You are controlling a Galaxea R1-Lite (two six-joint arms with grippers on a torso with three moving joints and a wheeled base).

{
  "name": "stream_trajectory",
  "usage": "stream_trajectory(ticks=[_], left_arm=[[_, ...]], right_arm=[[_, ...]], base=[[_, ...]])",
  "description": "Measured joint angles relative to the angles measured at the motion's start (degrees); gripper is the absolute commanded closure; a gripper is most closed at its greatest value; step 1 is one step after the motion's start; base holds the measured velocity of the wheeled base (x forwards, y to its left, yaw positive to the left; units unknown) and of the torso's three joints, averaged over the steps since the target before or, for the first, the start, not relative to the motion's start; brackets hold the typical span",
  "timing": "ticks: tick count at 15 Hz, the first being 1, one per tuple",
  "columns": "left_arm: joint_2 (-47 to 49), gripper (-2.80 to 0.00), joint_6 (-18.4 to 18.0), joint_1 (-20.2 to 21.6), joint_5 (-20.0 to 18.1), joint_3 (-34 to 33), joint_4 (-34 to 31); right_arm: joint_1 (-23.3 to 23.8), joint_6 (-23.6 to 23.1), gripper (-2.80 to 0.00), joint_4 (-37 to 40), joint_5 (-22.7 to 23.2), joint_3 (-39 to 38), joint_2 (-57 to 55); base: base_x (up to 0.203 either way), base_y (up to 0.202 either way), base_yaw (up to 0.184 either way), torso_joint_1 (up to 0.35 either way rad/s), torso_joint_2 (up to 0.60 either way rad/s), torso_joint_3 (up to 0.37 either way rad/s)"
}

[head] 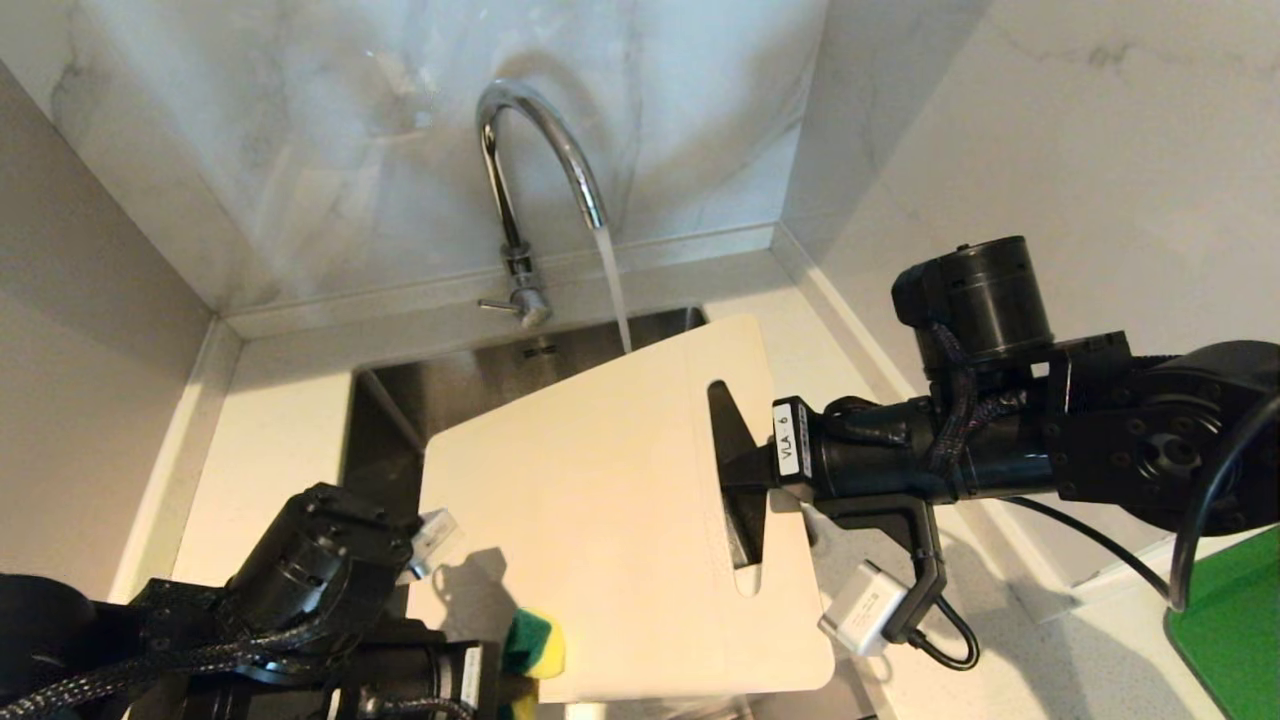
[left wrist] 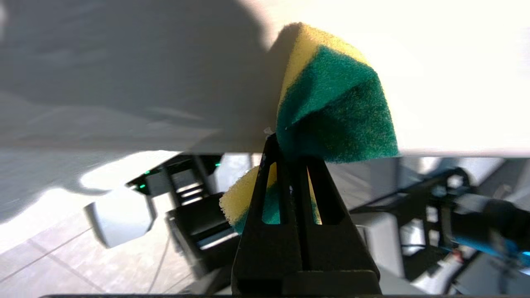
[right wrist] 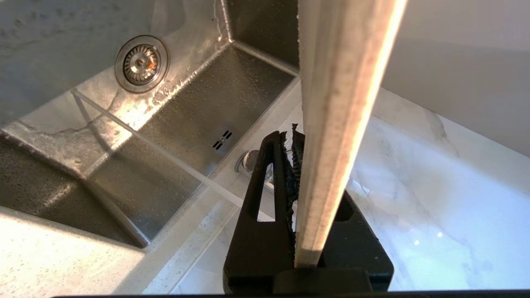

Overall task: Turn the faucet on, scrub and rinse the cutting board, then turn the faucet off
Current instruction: Scrub the cutting board underwater

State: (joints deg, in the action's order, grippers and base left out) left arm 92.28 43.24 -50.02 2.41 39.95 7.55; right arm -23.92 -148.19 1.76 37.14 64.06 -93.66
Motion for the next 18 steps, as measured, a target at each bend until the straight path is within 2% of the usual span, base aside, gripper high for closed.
stream_trajectory(ticks=[5,8,12,18], left_arm=[[-0.4,0.0,-1.8,7.5,-2.3,-14.4,12.2],[-0.5,0.0,-4.3,13.3,-3.4,-19.5,17.9],[-0.3,0.0,-7.1,22.5,-10.0,-22.1,19.2],[-3.1,0.0,-13.6,35.6,-16.1,-22.6,19.2]], right_arm=[[0.3,0.7,0.0,-0.1,0.2,-0.4,0.2],[0.5,0.7,0.0,-0.2,0.2,-0.5,0.3],[0.5,1.1,0.0,-0.1,0.2,-0.7,0.4],[0.5,1.1,0.0,-0.1,0.3,-1.1,0.4]], base=[[0.0,0.0,0.0,0.0,0.0,0.0],[0.0,0.0,0.0,0.0,0.0,0.0],[0.0,0.0,0.0,0.0,0.0,0.0],[0.0,0.0,0.0,0.0,0.0,0.0]])
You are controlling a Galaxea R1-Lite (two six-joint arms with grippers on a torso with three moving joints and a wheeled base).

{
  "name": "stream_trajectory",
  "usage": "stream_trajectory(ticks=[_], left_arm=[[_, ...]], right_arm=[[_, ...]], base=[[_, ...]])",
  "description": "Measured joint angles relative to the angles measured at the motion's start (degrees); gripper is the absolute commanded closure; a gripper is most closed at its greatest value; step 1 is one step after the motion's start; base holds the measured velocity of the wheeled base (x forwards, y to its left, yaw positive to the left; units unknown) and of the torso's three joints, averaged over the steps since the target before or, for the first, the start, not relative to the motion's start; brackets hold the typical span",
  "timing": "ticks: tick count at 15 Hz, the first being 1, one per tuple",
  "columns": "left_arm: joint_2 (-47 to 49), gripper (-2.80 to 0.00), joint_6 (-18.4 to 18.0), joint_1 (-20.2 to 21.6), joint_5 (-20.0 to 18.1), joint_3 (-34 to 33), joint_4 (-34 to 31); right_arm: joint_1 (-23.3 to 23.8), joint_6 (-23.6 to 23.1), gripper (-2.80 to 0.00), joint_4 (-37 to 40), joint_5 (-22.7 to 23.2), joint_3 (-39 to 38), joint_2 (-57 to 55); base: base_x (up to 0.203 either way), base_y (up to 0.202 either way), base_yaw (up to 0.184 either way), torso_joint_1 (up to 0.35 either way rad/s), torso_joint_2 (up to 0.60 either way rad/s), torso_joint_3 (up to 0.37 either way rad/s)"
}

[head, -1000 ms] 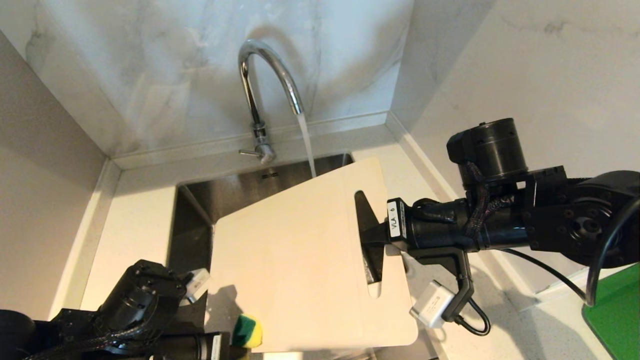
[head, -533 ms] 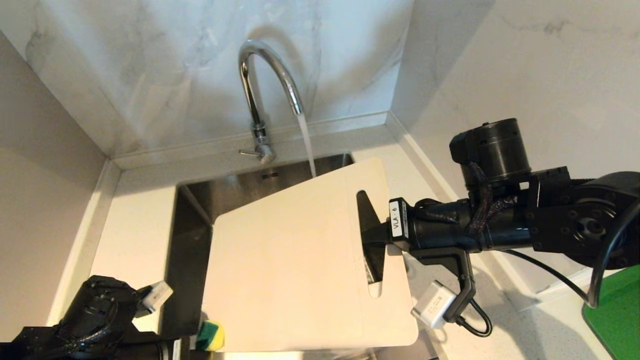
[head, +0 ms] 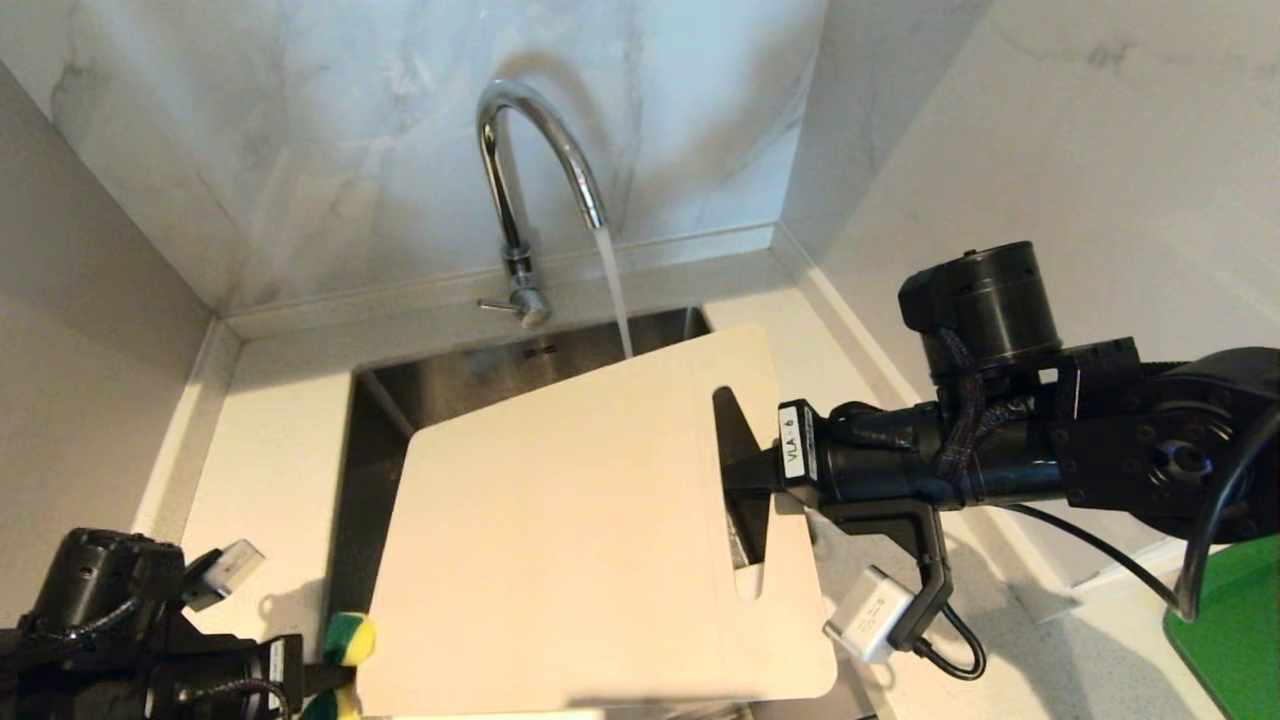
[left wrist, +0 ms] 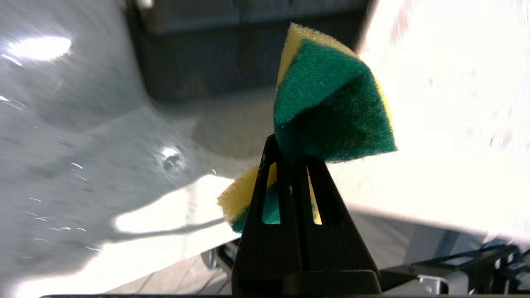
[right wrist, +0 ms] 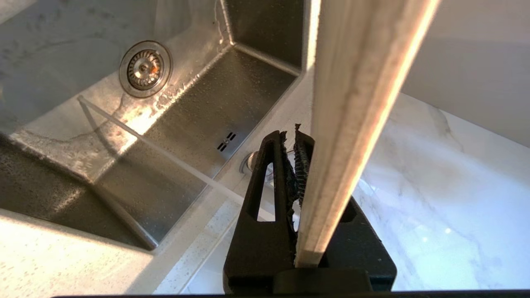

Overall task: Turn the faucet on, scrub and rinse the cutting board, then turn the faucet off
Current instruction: Scrub the cutting board underwater

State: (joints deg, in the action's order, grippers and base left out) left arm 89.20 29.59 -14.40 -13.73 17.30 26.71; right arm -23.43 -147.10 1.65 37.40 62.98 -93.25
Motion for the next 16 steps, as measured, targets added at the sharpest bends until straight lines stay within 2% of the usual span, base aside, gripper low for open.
stream_trajectory(ticks=[2,4,7,9,10,12,14,16], left_arm=[[-2.5,0.0,-0.5,1.8,-0.6,2.0,-1.1],[-5.5,0.0,-0.3,2.3,-0.8,6.5,-4.8],[-8.9,0.0,1.6,2.3,-1.0,18.2,-14.7],[-10.7,0.0,3.7,0.8,-1.0,27.2,-22.5],[-11.4,0.0,5.2,-1.4,-0.8,31.2,-26.0],[-12.5,0.0,8.8,-9.4,0.2,37.8,-32.9],[-12.5,0.0,11.9,-18.9,3.6,42.0,-36.9],[-10.4,0.0,14.7,-28.5,8.4,44.9,-37.9]], right_arm=[[0.0,0.0,0.0,0.0,0.0,0.0,0.0],[0.0,0.0,0.0,-0.1,0.0,0.0,0.0],[0.0,-0.1,0.0,0.0,-0.1,0.0,0.0],[0.0,0.0,0.0,-0.1,-0.1,0.1,-0.1],[0.0,0.0,0.0,-0.1,-0.1,0.1,-0.1],[0.0,0.0,0.0,-0.1,-0.2,0.1,-0.2],[0.0,0.0,0.0,-0.1,-0.2,0.1,-0.1],[0.0,0.0,0.0,-0.1,-0.2,0.1,-0.1]], base=[[0.0,0.0,0.0,0.0,0.0,0.0],[0.0,0.0,0.0,0.0,0.0,0.0],[0.0,0.0,0.0,0.0,0.0,0.0],[0.0,0.0,0.0,0.0,0.0,0.0],[0.0,0.0,0.0,0.0,0.0,0.0],[0.0,0.0,0.0,0.0,0.0,0.0],[0.0,0.0,0.0,0.0,0.0,0.0],[0.0,0.0,0.0,0.0,0.0,0.0]])
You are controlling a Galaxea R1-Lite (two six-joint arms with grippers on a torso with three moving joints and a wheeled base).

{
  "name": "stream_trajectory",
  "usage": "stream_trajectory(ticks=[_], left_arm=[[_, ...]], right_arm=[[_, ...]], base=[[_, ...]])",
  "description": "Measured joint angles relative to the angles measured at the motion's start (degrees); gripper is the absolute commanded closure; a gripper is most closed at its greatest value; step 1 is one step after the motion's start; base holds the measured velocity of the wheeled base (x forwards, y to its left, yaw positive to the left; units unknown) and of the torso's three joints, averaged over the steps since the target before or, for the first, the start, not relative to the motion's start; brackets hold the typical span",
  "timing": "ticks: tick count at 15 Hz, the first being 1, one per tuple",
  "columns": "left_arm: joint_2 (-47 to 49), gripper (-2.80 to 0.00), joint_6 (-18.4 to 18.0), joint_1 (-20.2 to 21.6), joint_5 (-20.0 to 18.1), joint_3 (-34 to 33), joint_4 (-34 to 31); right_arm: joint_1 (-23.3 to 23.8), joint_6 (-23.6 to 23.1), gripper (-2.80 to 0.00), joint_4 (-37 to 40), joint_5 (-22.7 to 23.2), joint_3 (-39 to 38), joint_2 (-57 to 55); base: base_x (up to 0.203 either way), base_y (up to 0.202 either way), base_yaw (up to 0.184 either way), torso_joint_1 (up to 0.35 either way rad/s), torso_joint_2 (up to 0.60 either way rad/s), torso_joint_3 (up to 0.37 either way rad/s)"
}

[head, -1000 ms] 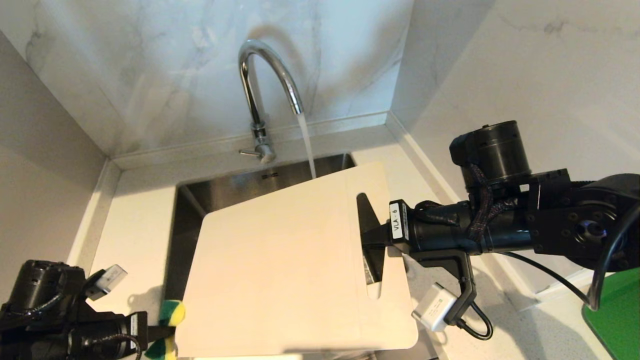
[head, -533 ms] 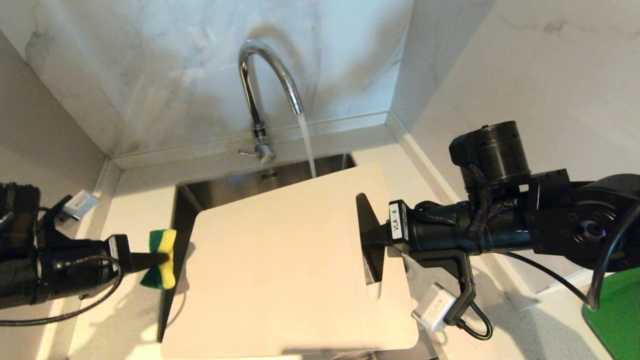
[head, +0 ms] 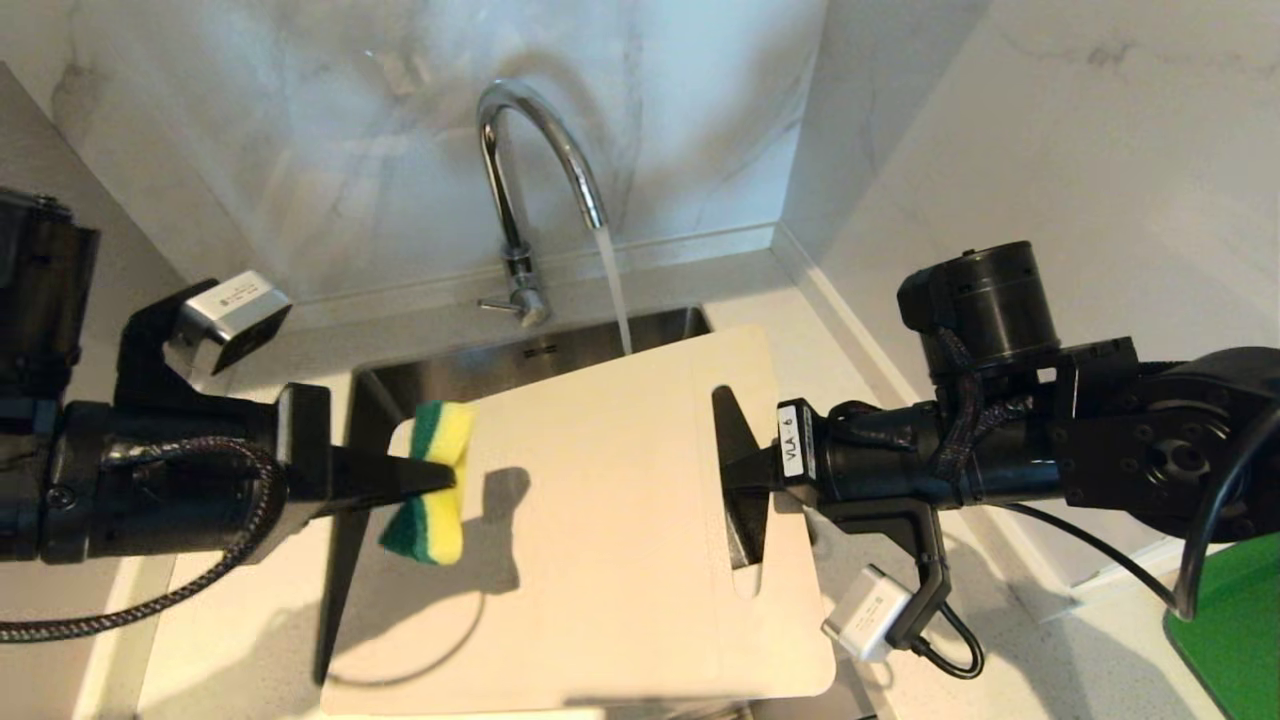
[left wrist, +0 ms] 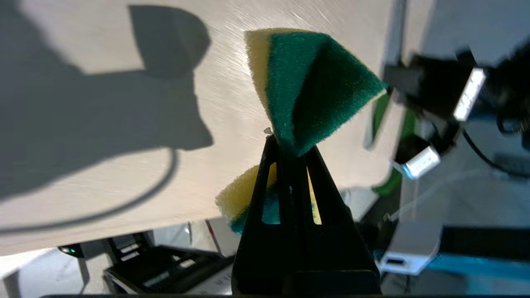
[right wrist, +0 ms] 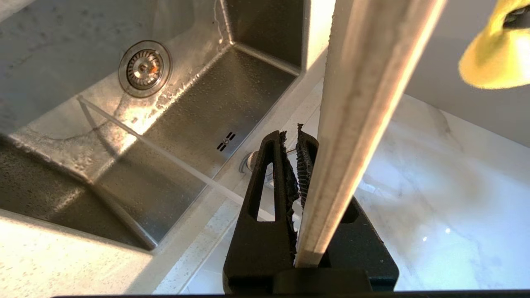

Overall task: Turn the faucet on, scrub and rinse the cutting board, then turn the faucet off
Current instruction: Scrub the cutting board underwater

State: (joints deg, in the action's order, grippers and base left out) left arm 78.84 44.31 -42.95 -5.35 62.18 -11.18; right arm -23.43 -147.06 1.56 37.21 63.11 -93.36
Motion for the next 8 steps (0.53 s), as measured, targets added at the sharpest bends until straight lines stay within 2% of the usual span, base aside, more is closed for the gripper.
stream_trajectory(ticks=[2,4,8], left_arm=[[4.9,0.0,1.3,-6.5,5.2,1.7,1.0],[10.1,0.0,1.7,-9.1,8.2,2.2,3.9],[14.4,0.0,2.0,-8.6,9.3,-3.5,6.5]], right_arm=[[0.0,0.1,0.0,0.0,0.0,-0.2,0.2],[0.1,0.4,0.0,0.0,0.1,-0.4,0.5],[0.3,0.6,0.0,0.2,-0.2,-0.6,0.9]], base=[[0.0,0.0,0.0,0.0,0.0,0.0],[0.0,0.0,0.0,0.0,0.0,0.0],[0.0,0.0,0.0,0.0,0.0,0.0]])
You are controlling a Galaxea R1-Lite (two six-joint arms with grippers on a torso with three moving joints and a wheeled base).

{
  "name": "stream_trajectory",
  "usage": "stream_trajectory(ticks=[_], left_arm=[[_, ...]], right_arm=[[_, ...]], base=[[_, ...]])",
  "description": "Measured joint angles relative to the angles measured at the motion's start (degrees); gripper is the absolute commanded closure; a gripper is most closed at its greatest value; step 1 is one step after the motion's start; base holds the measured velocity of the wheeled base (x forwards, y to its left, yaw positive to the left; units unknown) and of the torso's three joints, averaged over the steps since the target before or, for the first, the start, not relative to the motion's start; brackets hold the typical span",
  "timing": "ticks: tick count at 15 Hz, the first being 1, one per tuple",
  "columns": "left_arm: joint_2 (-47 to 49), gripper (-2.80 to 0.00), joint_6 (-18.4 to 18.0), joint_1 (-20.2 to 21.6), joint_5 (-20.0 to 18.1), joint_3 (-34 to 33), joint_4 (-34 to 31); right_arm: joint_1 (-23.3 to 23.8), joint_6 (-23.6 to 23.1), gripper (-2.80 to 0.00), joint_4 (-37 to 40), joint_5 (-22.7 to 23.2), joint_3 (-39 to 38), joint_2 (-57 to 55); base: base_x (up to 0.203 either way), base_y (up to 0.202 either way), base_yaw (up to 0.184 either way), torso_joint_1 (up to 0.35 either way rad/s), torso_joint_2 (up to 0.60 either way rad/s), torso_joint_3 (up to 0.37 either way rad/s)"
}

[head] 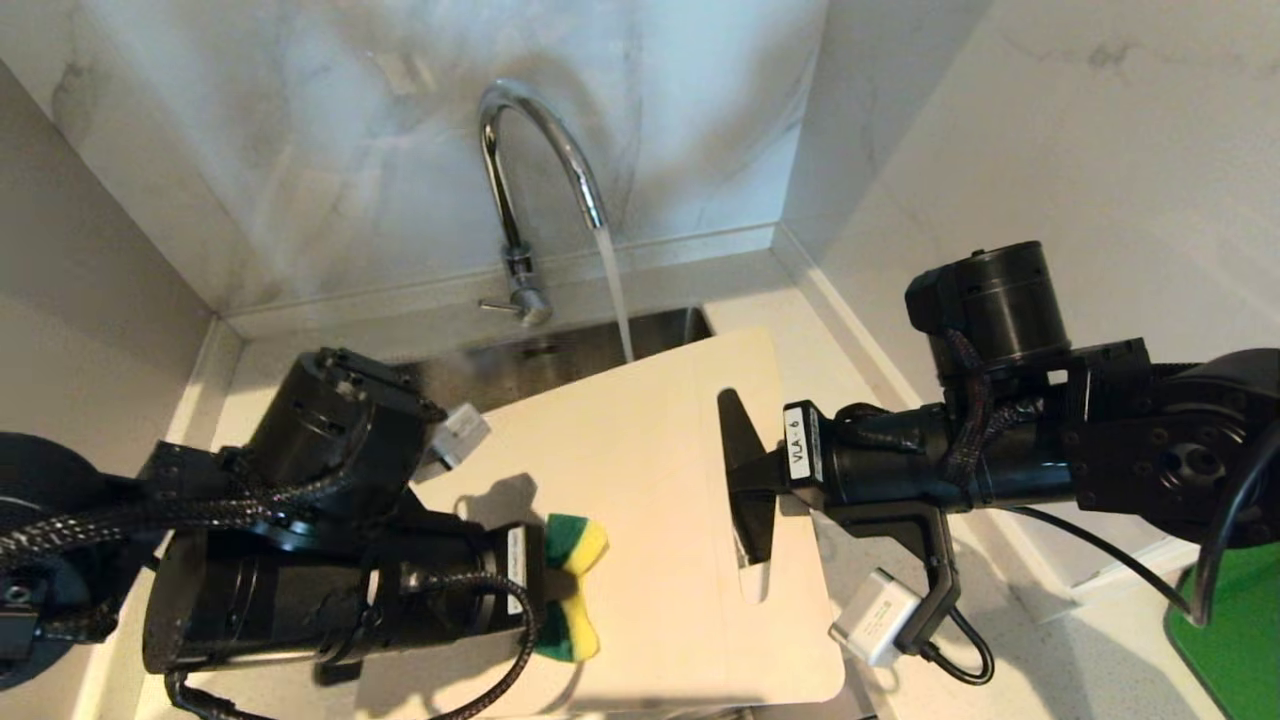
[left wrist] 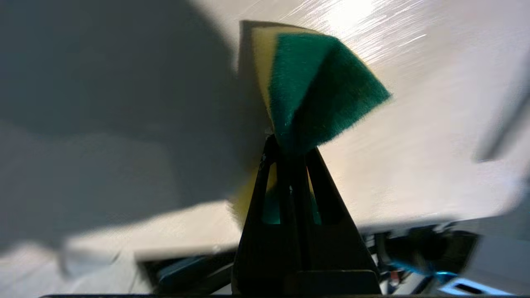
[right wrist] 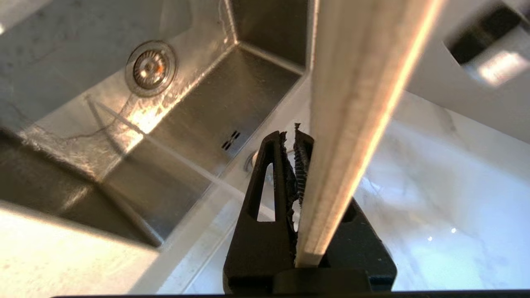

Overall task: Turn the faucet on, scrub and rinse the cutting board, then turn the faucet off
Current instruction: Scrub the cutting board underwater

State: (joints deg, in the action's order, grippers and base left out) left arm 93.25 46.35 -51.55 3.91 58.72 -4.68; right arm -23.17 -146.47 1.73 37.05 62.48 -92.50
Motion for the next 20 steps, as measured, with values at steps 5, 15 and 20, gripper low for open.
stream_trajectory(ticks=[5,15,20], left_arm=[[-0.5,0.0,-0.3,4.9,-0.8,-11.9,9.7],[-3.4,0.0,-6.4,24.6,-11.3,-29.3,22.3],[-7.9,0.0,-13.9,41.0,-20.9,-31.3,21.9]], right_arm=[[0.1,2.5,0.0,-4.3,0.0,-1.7,0.0],[0.2,3.6,0.0,-7.7,0.3,-3.3,0.6],[0.2,3.7,0.0,-7.7,0.4,-4.0,1.1]], base=[[0.0,0.0,0.0,0.0,0.0,0.0],[0.0,0.0,0.0,0.0,0.0,0.0],[0.0,0.0,0.0,0.0,0.0,0.0]])
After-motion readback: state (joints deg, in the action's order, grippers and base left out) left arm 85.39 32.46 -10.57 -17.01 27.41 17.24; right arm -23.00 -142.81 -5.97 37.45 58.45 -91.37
